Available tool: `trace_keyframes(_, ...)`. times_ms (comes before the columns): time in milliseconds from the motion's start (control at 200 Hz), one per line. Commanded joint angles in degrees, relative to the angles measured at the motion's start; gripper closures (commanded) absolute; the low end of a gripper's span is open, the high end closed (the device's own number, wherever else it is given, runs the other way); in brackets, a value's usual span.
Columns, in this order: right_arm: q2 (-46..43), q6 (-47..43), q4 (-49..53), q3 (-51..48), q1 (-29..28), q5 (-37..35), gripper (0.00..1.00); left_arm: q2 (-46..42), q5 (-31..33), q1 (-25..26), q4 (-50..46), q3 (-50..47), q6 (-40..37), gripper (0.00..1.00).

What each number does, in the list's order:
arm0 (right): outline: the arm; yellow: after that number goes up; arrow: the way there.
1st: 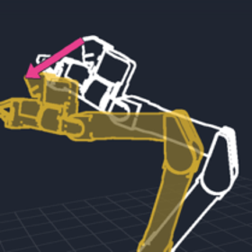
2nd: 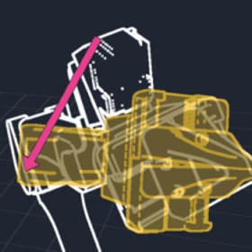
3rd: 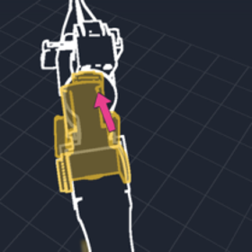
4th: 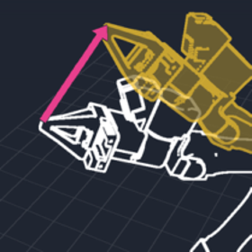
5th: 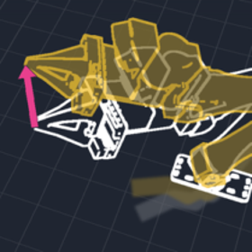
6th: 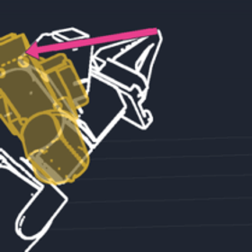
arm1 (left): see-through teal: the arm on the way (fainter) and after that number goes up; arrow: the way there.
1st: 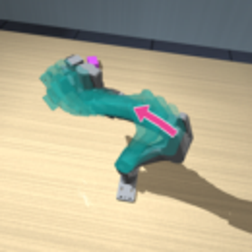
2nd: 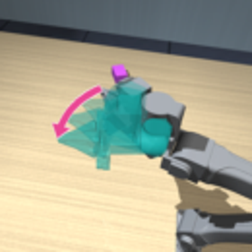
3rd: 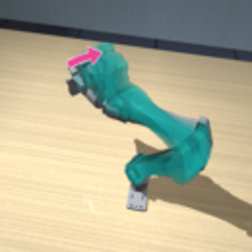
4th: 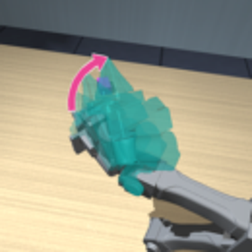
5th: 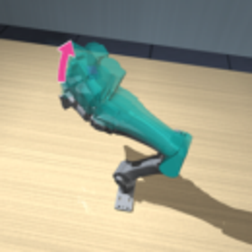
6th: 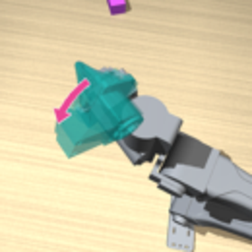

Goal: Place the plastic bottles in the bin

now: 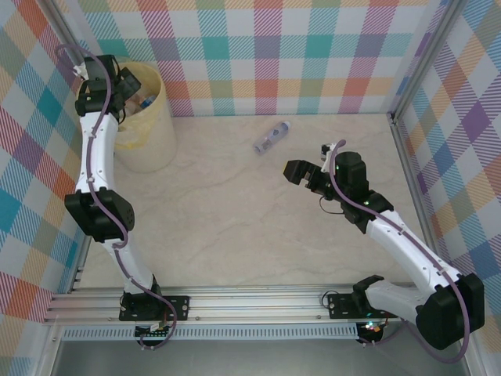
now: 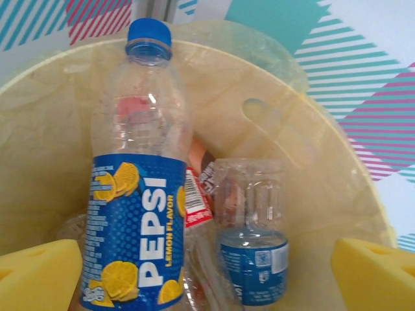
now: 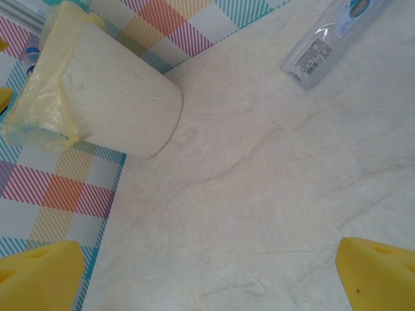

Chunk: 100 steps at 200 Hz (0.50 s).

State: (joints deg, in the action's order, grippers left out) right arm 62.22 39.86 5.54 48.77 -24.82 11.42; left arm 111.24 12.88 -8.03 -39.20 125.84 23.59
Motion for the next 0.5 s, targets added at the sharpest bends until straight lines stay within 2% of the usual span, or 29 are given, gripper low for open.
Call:
trace_keyframes(0,0.0,0.3,0.5,0.2,-0.4,-0.5,0.00,-0.4,-4.5,-1.0,-1.8,3.8,0.7,0.00)
trace_keyframes(160,-0.8,0.2,1.6,-0.3,-0.3,-1.3,0.00,4.7,-7.7,-2.7,-2.9,6.2,2.7,0.00)
trace_keyframes(280,-1.3,0.1,1.8,-0.5,-0.3,-2.2,0.00,7.9,-14.3,-2.7,-2.9,6.7,2.4,0.00)
trace_keyframes(495,-0.7,0.6,2.0,0.8,-0.3,-2.0,0.00,9.3,-22.3,-2.5,-1.9,8.8,-1.8,0.00)
